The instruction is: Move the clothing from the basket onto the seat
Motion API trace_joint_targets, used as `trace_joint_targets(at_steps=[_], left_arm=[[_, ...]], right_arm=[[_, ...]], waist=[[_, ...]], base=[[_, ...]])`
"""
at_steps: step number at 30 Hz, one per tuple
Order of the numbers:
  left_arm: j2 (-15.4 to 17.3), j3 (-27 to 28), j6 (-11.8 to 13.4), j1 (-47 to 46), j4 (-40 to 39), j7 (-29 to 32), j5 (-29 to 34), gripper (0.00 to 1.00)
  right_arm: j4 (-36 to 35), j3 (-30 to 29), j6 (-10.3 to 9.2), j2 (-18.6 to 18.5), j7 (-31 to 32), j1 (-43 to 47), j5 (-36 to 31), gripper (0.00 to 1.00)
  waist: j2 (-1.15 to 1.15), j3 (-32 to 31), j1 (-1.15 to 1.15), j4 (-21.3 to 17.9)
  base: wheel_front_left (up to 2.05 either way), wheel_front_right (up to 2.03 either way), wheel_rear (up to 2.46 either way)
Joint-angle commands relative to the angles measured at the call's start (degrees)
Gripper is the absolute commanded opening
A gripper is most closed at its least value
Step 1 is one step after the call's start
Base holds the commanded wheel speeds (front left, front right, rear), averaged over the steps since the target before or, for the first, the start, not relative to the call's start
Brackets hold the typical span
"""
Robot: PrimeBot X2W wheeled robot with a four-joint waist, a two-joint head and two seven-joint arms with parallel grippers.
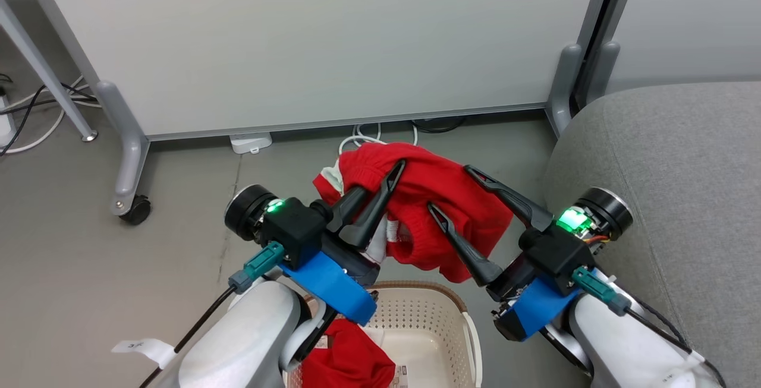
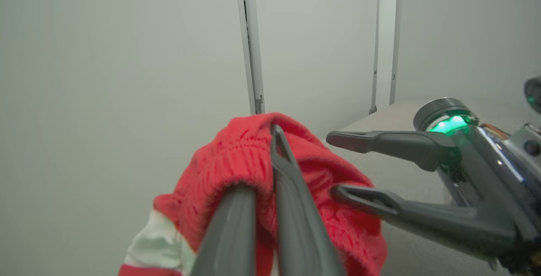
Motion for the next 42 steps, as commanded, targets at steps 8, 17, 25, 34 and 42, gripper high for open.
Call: trace_joint_targets(at_steps=[8, 17, 25, 34, 42], left_arm=[[-1.81, -4.3, -0.44, -2.05, -0.23, -0.63, -0.42, 0.0], [-1.7, -6.16, -0.47, -2.81, 0.44, -1.06, -1.36, 0.0], [-1.31, -6.21, -0.47, -2.97, 0.9, -1.24, -1.49, 0.0], [-1.55, -6.52, 0.25, -2.64, 2.06, -1.35, -1.41, 1.0], [-1.31, -6.89, 0.8, -1.26, 2.67, -1.44, -0.17, 1.0]], right_arm=[[11.34, 5.18, 0.02, 1.68, -0.03, -5.73, 1.3, 1.0], [13.73, 4.86, 0.02, 4.31, -0.04, -5.58, 4.89, 0.0], [11.84, 3.95, 0.02, 4.63, -0.04, -4.15, 5.23, 0.0], [11.06, 2.91, 0.02, 5.08, -0.04, -3.37, 5.99, 0.0], [12.17, -3.79, 0.02, 6.41, -0.04, -2.9, 7.25, 0.0]], waist=[[0.0, 0.98, 0.0, 1.6], [0.0, 0.81, 0.0, 2.04], [0.0, 0.91, 0.0, 1.5], [0.0, 0.96, 0.0, 1.43], [0.0, 1.61, 0.0, 1.57]], base=[[0.0, 0.0, 0.0], [0.0, 0.0, 0.0], [0.0, 0.0, 0.0], [0.0, 0.0, 0.0], [0.0, 0.0, 0.0]])
